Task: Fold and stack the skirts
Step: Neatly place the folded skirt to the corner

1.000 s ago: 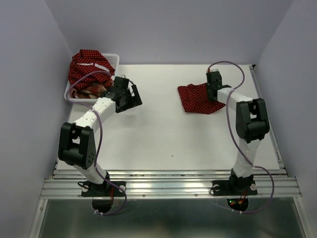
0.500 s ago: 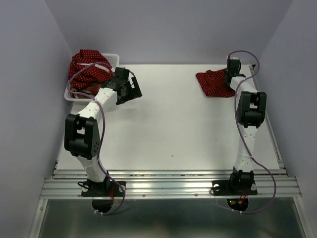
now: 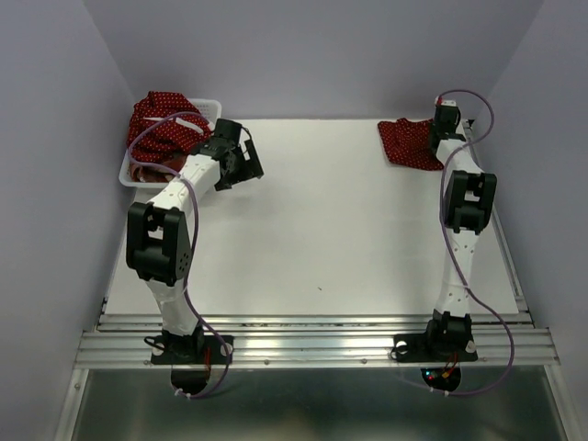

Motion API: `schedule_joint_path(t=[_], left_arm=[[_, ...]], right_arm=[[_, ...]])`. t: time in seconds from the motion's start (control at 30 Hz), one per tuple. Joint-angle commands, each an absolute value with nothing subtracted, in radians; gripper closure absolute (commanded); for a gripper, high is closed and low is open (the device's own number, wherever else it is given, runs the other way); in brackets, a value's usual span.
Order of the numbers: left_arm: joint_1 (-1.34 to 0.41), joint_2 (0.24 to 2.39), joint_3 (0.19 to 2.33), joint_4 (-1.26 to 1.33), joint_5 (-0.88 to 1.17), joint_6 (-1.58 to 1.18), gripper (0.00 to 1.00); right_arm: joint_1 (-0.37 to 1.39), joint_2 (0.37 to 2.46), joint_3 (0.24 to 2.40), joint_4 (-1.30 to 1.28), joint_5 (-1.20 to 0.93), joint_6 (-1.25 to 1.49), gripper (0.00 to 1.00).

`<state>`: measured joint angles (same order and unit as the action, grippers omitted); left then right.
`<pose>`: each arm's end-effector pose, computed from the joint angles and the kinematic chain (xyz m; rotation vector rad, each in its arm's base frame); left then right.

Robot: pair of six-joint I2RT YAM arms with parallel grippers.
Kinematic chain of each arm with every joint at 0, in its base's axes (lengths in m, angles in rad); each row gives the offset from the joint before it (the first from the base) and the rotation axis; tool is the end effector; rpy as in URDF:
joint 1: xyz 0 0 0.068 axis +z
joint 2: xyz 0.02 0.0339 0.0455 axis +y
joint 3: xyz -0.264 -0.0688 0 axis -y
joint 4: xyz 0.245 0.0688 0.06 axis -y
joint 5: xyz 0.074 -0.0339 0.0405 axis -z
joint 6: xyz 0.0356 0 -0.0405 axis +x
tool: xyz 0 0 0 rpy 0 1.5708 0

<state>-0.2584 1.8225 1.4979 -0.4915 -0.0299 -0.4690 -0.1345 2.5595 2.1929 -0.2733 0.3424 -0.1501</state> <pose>0.3988 -0.1043 0.2681 -0.2674 2.3938 -0.3059 0.5702 -0.0892 0.1626 0.1747 2.2124 -0.5359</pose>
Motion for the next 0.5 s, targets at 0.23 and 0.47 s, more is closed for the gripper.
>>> schedule_joint_path(t=[0.23,0.47], left_arm=[[-0.245,1.845,1.577,-0.508,-0.029,-0.439,0.01],[-0.244,1.839,1.569,-0.471,-0.018,-0.443,0.01]], right_arm=[[-0.144,2.605,2.292,-0.255,0.305,-0.189,0.77],[-0.153,2.540,2.243,-0.252,0.314,-0.150,0.36]])
